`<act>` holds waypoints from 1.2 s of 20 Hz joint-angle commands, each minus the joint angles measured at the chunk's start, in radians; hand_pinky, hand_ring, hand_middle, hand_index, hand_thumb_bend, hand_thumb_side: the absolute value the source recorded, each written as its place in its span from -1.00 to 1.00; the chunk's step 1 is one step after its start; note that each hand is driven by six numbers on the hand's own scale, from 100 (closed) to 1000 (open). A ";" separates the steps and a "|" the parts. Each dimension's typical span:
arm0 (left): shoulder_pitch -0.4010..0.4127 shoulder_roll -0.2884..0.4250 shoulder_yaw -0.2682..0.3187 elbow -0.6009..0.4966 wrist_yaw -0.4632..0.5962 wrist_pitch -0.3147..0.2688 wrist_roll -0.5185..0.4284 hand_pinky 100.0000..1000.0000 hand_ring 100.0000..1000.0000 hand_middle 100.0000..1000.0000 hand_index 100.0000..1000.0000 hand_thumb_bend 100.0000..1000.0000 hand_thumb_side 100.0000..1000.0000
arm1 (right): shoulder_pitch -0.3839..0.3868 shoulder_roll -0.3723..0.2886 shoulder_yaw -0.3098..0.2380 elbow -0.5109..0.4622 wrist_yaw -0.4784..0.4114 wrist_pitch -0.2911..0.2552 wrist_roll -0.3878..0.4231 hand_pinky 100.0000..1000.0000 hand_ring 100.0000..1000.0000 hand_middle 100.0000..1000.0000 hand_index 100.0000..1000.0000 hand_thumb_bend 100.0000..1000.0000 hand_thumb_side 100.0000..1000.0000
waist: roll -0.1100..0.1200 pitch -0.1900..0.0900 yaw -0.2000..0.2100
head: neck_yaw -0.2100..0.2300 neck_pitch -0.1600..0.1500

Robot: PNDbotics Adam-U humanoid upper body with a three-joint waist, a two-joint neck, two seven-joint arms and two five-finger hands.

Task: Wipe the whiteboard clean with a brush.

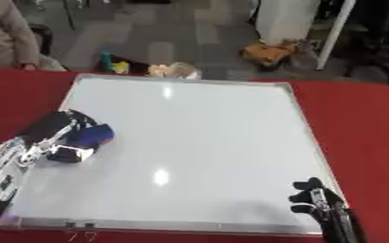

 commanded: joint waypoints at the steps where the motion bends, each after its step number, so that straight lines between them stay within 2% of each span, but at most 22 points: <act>1: 0.038 0.031 0.002 0.045 -0.029 0.006 -0.012 -0.03 -0.13 -0.07 0.47 -0.40 -0.49 | -0.006 -0.012 -0.008 -0.008 0.004 -0.002 -0.002 0.11 0.19 -0.16 0.29 -1.00 0.74 | 0.000 0.000 0.005 | 0.001 -0.008; 8: 0.051 0.037 0.005 0.044 -0.028 0.011 -0.010 -0.02 -0.11 -0.06 0.44 -0.37 -0.49 | -0.007 -0.012 -0.008 -0.007 0.005 -0.003 -0.002 0.11 0.19 -0.16 0.29 -1.00 0.74 | 0.001 0.000 0.006 | 0.002 -0.007; 15: 0.070 0.048 0.014 0.059 -0.095 0.014 0.001 -0.01 -0.10 -0.04 0.42 -0.34 -0.50 | -0.008 -0.011 -0.010 -0.006 0.005 -0.004 -0.003 0.11 0.19 -0.16 0.29 -1.00 0.74 | 0.003 0.002 0.006 | 0.001 -0.007; 24: 0.080 0.052 0.024 0.066 -0.121 0.022 0.019 0.00 -0.10 -0.04 0.42 -0.33 -0.50 | -0.008 -0.011 -0.011 -0.005 0.005 -0.004 -0.005 0.11 0.19 -0.16 0.29 -1.00 0.74 | 0.004 0.002 0.005 | 0.002 -0.009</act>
